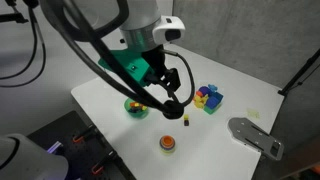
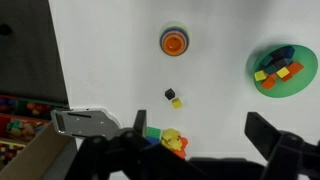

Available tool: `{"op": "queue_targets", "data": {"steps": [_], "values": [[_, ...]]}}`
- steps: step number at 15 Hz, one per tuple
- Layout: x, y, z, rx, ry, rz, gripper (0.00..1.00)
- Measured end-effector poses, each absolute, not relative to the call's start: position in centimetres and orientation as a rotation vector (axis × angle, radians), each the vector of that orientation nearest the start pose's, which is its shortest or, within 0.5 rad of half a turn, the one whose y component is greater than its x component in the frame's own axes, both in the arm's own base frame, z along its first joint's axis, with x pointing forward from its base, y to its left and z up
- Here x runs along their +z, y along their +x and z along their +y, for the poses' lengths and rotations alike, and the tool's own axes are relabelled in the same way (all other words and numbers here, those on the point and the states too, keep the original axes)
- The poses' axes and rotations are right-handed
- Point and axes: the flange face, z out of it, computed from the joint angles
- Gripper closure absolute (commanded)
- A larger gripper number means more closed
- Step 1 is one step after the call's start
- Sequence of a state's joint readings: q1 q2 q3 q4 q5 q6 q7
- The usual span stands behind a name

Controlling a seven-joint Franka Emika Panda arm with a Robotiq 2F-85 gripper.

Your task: Shift the blue and yellow blocks to the bowl

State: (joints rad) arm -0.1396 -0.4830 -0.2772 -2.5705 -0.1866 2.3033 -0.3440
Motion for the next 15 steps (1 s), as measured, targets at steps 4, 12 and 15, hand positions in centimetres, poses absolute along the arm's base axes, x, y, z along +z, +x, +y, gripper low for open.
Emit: {"op": "queue_targets", "data": {"steps": [4,12,15], "values": [[43.9,37.6,-17.0,-0.294,-3.223,-0.093,0.0],[40.2,41.3,-13.7,-0.228,-3.25,-0.061,0.0],[37.6,43.7,-13.1,-0.234,-3.252,-0.053,0.0]]}}
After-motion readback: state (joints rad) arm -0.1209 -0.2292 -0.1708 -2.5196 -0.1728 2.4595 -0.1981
